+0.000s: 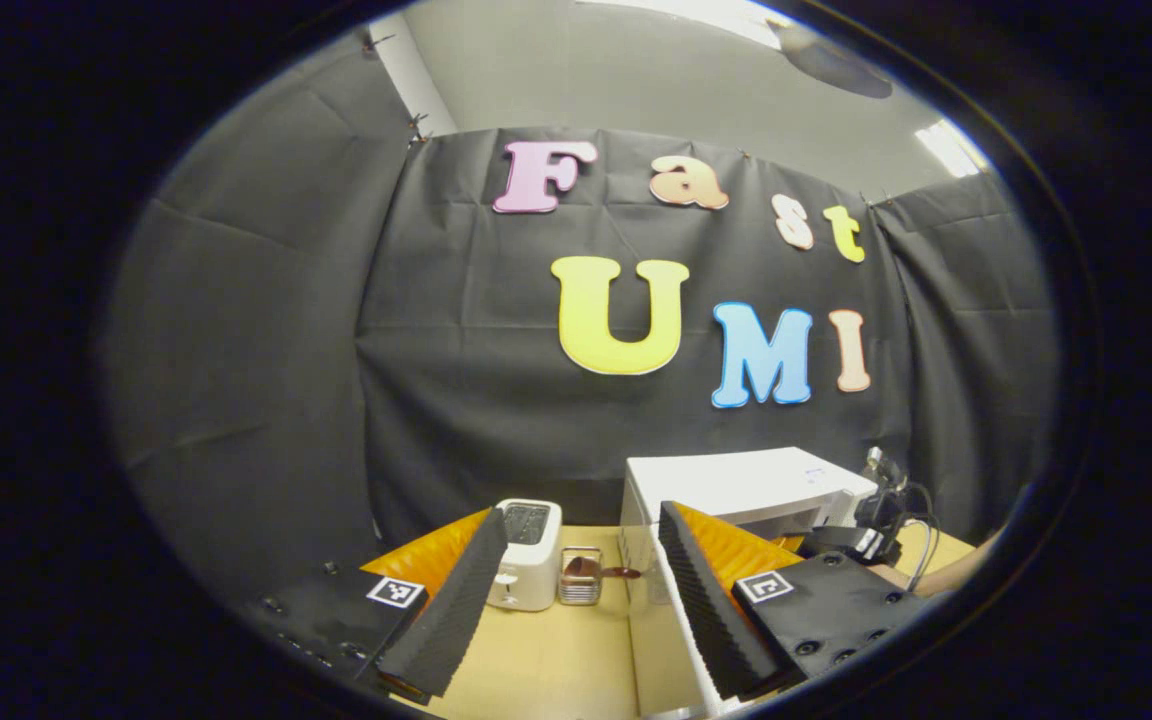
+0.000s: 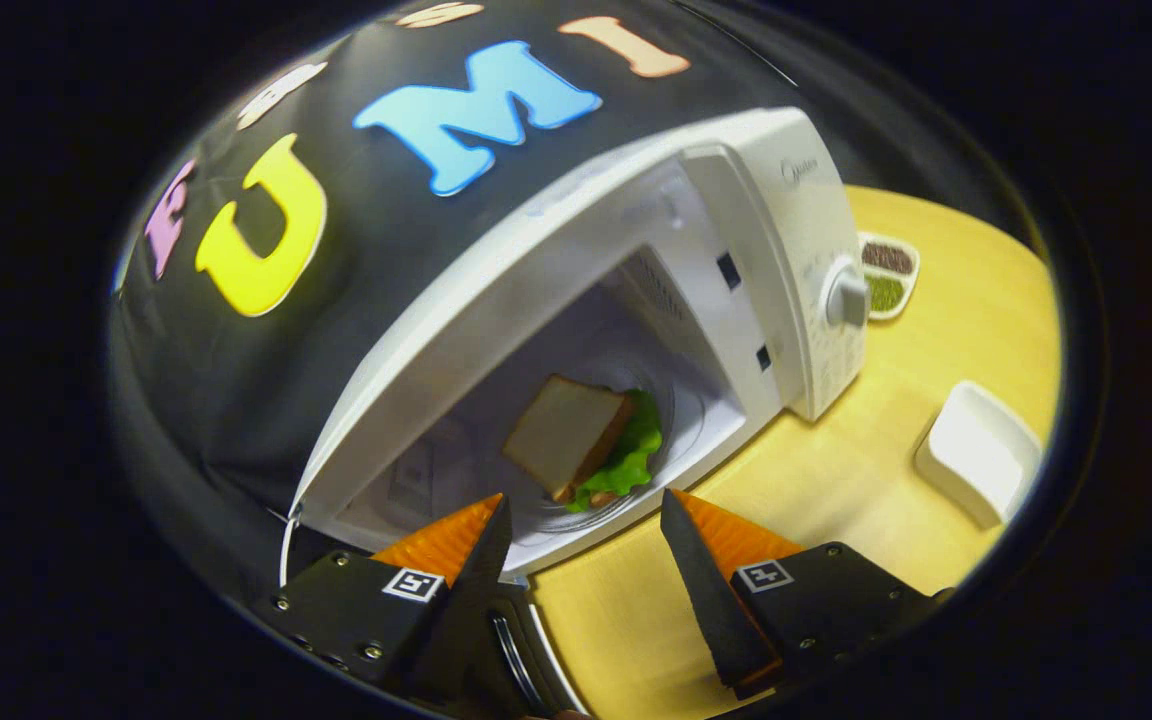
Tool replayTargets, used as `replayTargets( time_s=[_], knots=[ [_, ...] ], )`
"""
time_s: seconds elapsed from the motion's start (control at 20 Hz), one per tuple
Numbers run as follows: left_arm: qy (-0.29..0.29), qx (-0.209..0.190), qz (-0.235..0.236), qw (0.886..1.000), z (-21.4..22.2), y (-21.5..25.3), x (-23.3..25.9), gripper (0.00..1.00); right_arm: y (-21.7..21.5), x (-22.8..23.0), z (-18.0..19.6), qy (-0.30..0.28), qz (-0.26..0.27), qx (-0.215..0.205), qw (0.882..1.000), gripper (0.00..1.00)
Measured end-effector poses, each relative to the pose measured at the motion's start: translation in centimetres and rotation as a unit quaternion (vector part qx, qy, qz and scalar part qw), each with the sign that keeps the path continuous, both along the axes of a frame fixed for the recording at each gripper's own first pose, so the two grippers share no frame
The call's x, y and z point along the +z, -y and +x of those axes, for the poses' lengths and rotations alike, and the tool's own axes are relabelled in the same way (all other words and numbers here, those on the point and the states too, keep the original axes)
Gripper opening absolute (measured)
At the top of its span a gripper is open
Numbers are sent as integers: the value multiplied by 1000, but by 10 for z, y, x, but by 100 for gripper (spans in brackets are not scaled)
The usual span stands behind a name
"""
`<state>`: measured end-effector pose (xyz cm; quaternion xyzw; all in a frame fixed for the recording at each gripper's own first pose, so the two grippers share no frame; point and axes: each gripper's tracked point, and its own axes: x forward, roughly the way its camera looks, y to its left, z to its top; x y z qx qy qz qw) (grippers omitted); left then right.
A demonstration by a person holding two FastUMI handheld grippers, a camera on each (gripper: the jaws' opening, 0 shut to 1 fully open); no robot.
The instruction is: Open the microwave oven with the left hand, put the food in, and close the microwave oven.
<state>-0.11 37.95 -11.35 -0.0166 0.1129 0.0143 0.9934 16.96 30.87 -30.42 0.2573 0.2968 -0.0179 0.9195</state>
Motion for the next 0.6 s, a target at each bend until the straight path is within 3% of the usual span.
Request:
replayTargets(
  time_s=[0.15,0.4,0.6],
  knots=[
    [7,-14,-5,1000,9,21,0,100,21,43,-28,53,-80,38,995,91],
    [11,-46,8,999,17,73,-2,96,52,128,-66,148,-155,74,974,90],
    [25,-94,-5,995,22,131,11,97,78,182,-96,209,-193,70,956,90]
  ],
)
